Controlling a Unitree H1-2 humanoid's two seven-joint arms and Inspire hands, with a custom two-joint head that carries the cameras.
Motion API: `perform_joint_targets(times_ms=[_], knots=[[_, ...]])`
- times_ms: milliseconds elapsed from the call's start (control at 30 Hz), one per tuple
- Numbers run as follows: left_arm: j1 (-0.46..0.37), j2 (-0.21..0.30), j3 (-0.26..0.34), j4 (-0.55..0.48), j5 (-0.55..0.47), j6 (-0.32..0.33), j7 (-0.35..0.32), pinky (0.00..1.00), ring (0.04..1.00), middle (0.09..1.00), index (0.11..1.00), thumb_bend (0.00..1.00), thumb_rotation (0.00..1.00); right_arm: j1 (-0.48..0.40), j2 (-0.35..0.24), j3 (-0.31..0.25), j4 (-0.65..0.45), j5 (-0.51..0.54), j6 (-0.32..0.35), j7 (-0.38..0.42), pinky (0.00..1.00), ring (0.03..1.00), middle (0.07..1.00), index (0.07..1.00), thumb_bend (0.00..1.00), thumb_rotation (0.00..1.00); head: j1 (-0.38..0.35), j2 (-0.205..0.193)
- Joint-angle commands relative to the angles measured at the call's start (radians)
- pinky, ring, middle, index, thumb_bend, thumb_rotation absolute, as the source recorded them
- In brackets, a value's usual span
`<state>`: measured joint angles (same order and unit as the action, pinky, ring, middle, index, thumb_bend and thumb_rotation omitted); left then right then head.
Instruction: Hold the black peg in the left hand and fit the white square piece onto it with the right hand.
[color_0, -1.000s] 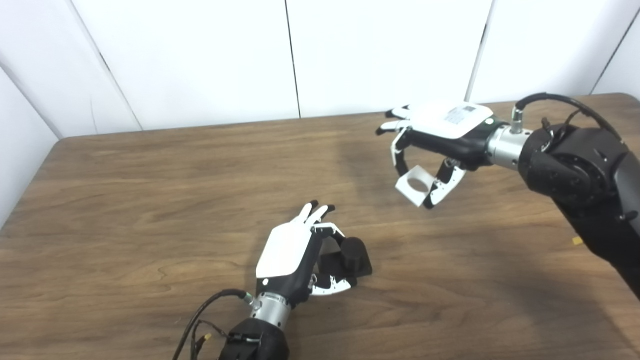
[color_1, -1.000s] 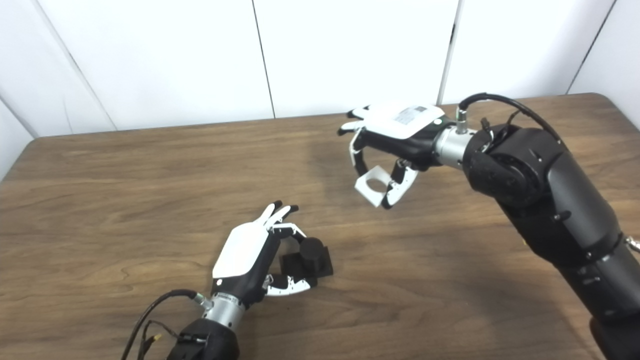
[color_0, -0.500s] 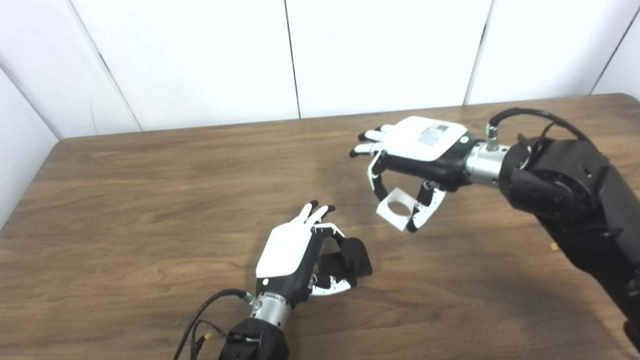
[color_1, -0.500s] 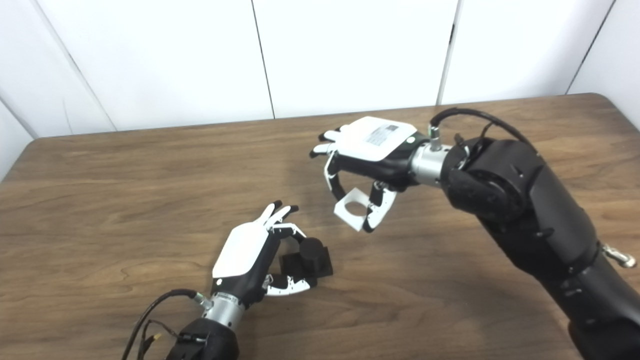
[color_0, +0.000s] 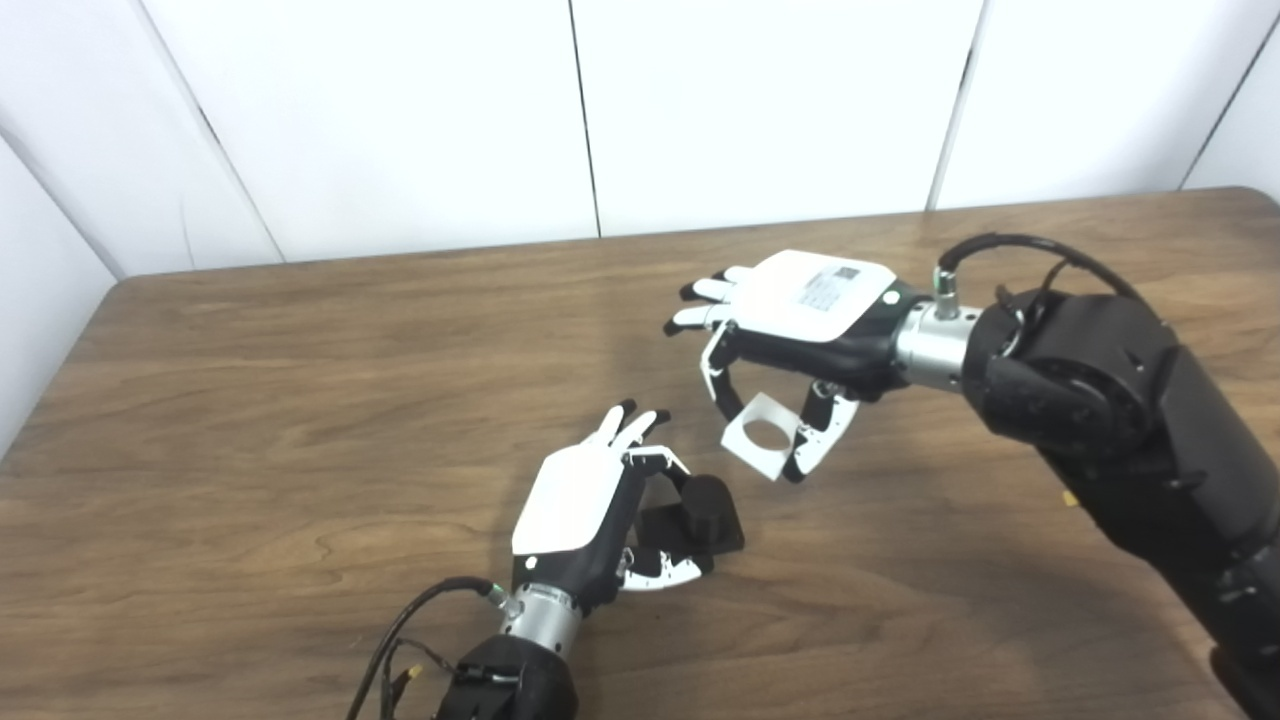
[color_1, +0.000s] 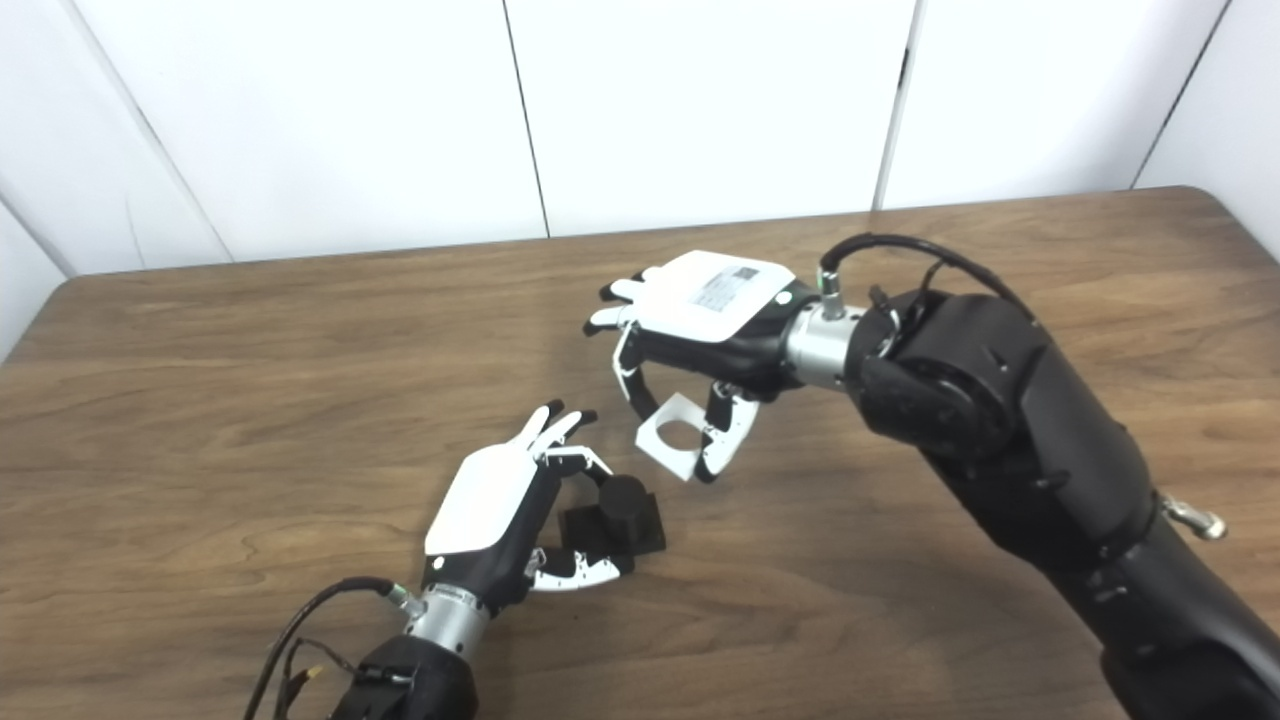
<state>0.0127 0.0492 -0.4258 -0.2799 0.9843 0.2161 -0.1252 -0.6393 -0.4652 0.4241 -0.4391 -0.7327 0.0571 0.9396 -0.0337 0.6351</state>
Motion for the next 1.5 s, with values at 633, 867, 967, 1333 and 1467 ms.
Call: perform_joint_targets(times_ms=[633,867,967,1333,1467], knots=[[-0.024,0.005,0.001,0.017,0.025,0.003,0.006,0.92,0.996,0.931,0.493,0.52,0.07,-0.046,0.038,0.055,0.002,-0.027,-0.022,0.013,1.0,1.0,0.941,0.493,0.52,0.15,0.006,0.001],[-0.027,0.003,0.003,0.017,0.021,0.001,0.009,0.93,0.999,0.933,0.493,0.52,0.07,-0.045,0.049,0.064,0.017,-0.033,-0.039,0.004,1.0,1.0,0.941,0.493,0.52,0.15,0.011,0.001],[-0.028,0.002,0.003,0.017,0.022,0.004,0.007,0.93,0.998,0.932,0.493,0.52,0.07,-0.045,0.051,0.066,0.029,-0.038,-0.051,-0.002,1.0,1.0,0.941,0.493,0.52,0.15,0.014,-0.003],[-0.034,-0.002,0.0,0.022,0.025,0.002,0.012,0.93,0.997,0.933,0.493,0.52,0.07,-0.042,0.072,0.063,0.064,-0.052,-0.078,-0.037,1.0,1.0,0.942,0.493,0.52,0.15,0.017,-0.01],[-0.038,-0.004,-0.005,0.026,0.033,0.005,0.009,0.93,1.0,0.935,0.493,0.52,0.07,-0.041,0.076,0.061,0.069,-0.054,-0.082,-0.04,1.0,1.0,0.944,0.493,0.52,0.15,0.019,-0.012]])
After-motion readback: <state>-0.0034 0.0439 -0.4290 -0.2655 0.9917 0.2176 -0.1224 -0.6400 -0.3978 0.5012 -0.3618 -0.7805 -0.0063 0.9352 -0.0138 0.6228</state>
